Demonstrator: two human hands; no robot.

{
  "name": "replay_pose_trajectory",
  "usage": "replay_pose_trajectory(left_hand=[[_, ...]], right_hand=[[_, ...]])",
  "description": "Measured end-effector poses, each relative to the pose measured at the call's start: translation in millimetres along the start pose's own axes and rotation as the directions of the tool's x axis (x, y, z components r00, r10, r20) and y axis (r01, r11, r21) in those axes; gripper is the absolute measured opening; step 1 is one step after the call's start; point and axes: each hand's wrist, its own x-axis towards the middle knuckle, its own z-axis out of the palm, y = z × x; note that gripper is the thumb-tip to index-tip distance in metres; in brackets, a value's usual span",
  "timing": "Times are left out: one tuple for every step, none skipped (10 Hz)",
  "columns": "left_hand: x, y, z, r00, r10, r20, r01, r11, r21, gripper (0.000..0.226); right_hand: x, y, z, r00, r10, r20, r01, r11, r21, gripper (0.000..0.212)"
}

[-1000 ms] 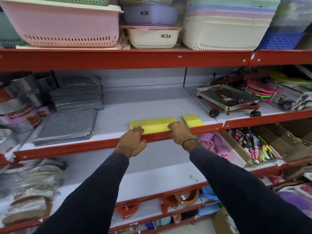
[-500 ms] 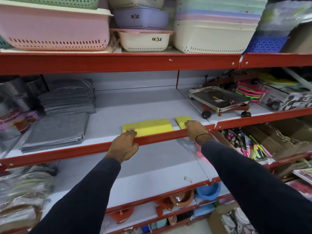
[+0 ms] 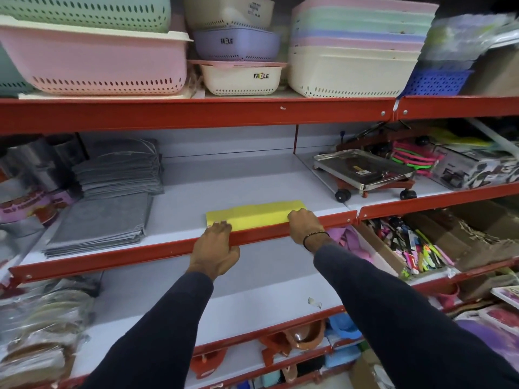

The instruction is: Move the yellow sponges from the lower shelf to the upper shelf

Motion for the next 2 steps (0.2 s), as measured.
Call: replay_pose_trajectory(left_hand=[[-3.8, -1.7, -2.8, 0.999, 0.044, 0.0, -0.044, 0.999, -0.029, 0.064], [-8.3, -7.5, -14.7, 0.974, 0.187, -0.126, -0.182, 0.982, 0.054, 0.058]], right_hand=[[-15.7, 0.5, -6.1, 1.0, -0.026, 0.014, 0.024, 0.992, 0.122, 0.04], [-28.8, 2.3, -22.3, 0.974, -0.062, -0.219, 0.092, 0.987, 0.128, 0.044]])
